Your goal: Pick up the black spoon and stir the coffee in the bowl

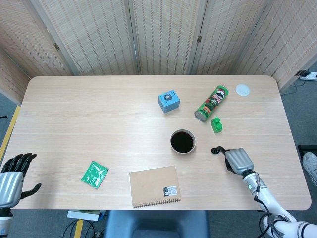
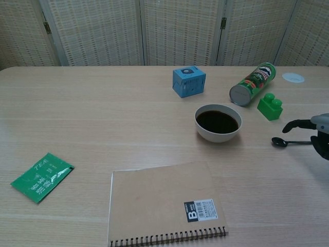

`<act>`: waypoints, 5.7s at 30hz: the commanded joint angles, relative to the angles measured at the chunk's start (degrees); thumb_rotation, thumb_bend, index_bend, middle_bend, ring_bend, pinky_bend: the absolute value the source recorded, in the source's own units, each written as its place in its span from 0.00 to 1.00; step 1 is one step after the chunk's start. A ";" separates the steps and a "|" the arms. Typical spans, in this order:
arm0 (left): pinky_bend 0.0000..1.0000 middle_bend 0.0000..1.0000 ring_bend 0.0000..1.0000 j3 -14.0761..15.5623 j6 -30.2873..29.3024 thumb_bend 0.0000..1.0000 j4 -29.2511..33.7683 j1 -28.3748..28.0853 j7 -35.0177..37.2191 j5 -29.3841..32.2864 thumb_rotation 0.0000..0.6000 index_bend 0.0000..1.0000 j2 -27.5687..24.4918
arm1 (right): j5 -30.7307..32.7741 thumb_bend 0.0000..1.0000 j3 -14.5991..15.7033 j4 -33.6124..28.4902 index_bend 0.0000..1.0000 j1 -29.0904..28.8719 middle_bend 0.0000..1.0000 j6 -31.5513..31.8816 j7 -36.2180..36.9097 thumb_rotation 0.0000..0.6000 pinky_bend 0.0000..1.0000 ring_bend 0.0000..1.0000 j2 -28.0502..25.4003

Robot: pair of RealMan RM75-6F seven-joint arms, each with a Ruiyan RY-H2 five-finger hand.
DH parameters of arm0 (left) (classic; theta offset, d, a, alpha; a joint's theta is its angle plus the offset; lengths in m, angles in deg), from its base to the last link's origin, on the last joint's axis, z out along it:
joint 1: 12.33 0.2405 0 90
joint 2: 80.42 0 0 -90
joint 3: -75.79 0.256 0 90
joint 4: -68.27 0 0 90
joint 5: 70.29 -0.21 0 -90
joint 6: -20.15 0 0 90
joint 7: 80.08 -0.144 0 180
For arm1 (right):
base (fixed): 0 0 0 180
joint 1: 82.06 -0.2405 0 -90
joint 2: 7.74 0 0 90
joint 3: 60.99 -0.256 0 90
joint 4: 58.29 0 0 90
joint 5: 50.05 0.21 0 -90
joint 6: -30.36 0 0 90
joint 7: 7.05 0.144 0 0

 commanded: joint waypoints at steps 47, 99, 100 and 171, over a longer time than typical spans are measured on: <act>0.19 0.17 0.14 0.36 -0.44 0.21 -0.85 1.25 0.54 0.28 1.00 0.18 0.31 | -4.35 0.98 6.86 -0.02 0.21 -2.46 1.00 -0.54 0.81 1.00 1.00 1.00 -3.60; 0.19 0.17 0.14 0.71 -1.69 0.21 0.84 2.39 0.62 -0.63 1.00 0.18 -0.61 | -13.94 0.00 5.52 -3.84 0.36 5.90 0.64 18.86 16.09 0.76 0.72 0.67 2.03; 0.19 0.17 0.14 0.73 -1.70 0.21 0.84 2.42 0.61 -0.65 1.00 0.18 -0.60 | -13.88 0.00 5.52 -4.19 0.36 5.88 0.64 18.72 16.04 0.70 0.70 0.67 1.92; 0.19 0.17 0.14 1.30 -2.83 0.21 -0.23 4.73 3.11 -0.30 1.00 0.18 -0.88 | -24.16 0.21 7.77 11.51 0.53 -6.47 1.00 9.11 -3.68 1.00 1.00 1.00 7.36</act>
